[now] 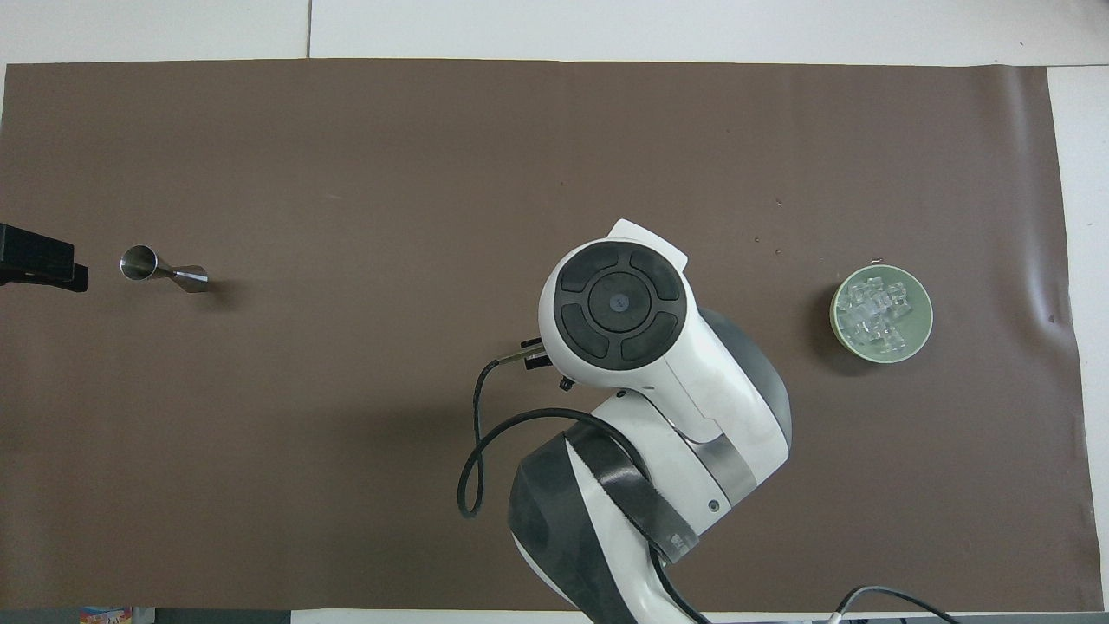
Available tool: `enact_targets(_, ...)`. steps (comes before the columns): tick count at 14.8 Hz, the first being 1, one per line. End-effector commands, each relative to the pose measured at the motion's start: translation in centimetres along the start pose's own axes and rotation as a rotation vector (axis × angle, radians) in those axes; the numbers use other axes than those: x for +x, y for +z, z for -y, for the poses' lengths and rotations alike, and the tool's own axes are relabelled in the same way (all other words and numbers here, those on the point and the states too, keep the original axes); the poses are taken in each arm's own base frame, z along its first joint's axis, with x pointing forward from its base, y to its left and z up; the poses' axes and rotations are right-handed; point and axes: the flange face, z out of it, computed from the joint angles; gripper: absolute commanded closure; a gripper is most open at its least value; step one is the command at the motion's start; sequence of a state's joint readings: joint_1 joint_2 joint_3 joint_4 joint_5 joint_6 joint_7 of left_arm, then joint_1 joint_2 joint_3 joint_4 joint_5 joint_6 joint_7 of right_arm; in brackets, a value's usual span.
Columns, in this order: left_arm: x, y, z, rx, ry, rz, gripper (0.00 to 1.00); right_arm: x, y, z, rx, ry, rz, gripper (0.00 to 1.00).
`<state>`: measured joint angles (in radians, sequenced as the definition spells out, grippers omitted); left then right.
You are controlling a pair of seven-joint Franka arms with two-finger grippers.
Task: Pour wine and add ice with both arms
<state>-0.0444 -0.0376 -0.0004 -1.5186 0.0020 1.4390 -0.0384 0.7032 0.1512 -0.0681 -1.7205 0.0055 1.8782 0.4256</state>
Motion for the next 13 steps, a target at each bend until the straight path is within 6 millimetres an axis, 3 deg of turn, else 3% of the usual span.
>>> enact_targets(1,-0.14,0.1,0.01,0.011,0.014,-0.016,0.0,-0.91,0.06,-0.21,0.005,0.005,-0.013,0.83)
enact_targets(3,-0.17,0.22,-0.07,0.011,0.015,-0.015,0.0,-0.86,0.06,-0.18,0.007,0.006,-0.018,0.82)
enact_targets(6,-0.19,0.19,-0.17,0.009,0.017,-0.018,0.0,-1.03,0.09,0.12,0.007,0.009,-0.015,0.72)
enact_targets(8,-0.15,0.16,-0.09,0.009,0.015,-0.021,0.0,-1.08,0.0,0.3,0.008,0.009,-0.018,0.56)
enact_targets(10,-0.12,0.13,0.01,0.011,0.014,-0.024,0.0,-1.1,0.03,0.29,0.007,0.011,-0.015,0.48)
enact_targets(13,-0.13,0.15,-0.01,0.009,0.014,-0.022,0.0,-1.08,-0.4,0.4,0.006,0.008,-0.012,0.47)
